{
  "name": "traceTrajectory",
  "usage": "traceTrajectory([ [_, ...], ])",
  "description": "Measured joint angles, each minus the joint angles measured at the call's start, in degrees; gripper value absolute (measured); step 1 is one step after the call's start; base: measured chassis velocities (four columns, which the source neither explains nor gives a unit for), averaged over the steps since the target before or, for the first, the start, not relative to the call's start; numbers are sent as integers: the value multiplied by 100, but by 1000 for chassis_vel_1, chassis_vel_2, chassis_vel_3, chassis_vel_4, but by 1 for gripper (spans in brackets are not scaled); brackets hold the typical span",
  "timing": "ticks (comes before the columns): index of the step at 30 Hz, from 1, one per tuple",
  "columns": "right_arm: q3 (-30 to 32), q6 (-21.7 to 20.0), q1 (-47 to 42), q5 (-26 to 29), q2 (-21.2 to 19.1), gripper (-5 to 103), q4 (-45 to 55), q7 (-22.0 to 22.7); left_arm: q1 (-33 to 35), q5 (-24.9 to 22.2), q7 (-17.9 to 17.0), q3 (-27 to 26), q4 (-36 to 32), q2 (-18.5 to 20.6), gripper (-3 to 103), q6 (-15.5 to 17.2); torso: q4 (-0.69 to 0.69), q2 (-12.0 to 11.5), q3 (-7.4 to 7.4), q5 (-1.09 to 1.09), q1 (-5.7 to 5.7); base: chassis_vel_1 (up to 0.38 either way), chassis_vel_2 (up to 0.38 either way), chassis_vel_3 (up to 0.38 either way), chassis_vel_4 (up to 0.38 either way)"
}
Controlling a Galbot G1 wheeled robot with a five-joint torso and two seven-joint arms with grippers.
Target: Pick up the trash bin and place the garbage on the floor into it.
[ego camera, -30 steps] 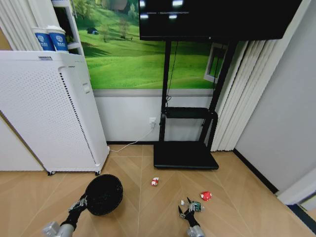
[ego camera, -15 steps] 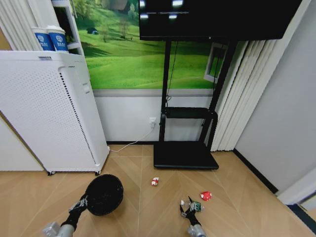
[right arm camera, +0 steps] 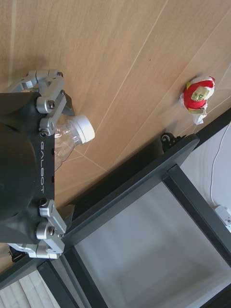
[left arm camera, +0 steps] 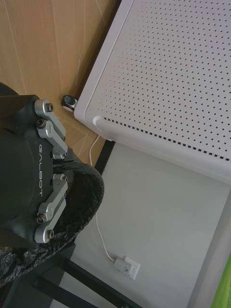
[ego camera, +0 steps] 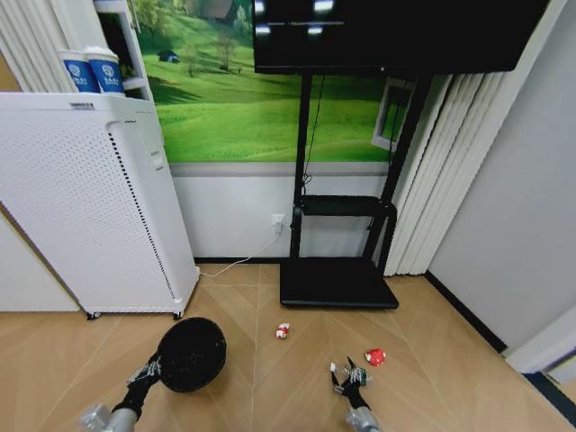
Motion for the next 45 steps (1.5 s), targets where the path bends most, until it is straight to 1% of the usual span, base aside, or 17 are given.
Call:
traceTrajectory([
  [37, 140, -125, 64, 28, 181, 100, -288, 17, 72, -28, 37, -37, -8, -22, 7, -35, 1, 0, 0, -1, 0, 0, 0, 0, 0],
  [38, 135, -129, 64, 28, 191, 102, -298, 19, 72, -29, 39, -39, 2, -23, 7, -40, 0, 0, 0, -1, 0, 0, 0, 0, 0],
  [41, 126, -162, 68, 39, 229, 97, -328, 31, 76, -25, 43, -41, 8, -29, 7, -43, 0, 0, 0, -1, 0, 0, 0, 0, 0],
  [45, 98, -195, 102, 51, 286, 94, -379, 39, 81, -18, 47, -41, 13, -40, 7, -45, 0, 1, 0, -2, 0, 0, 0, 0, 0],
])
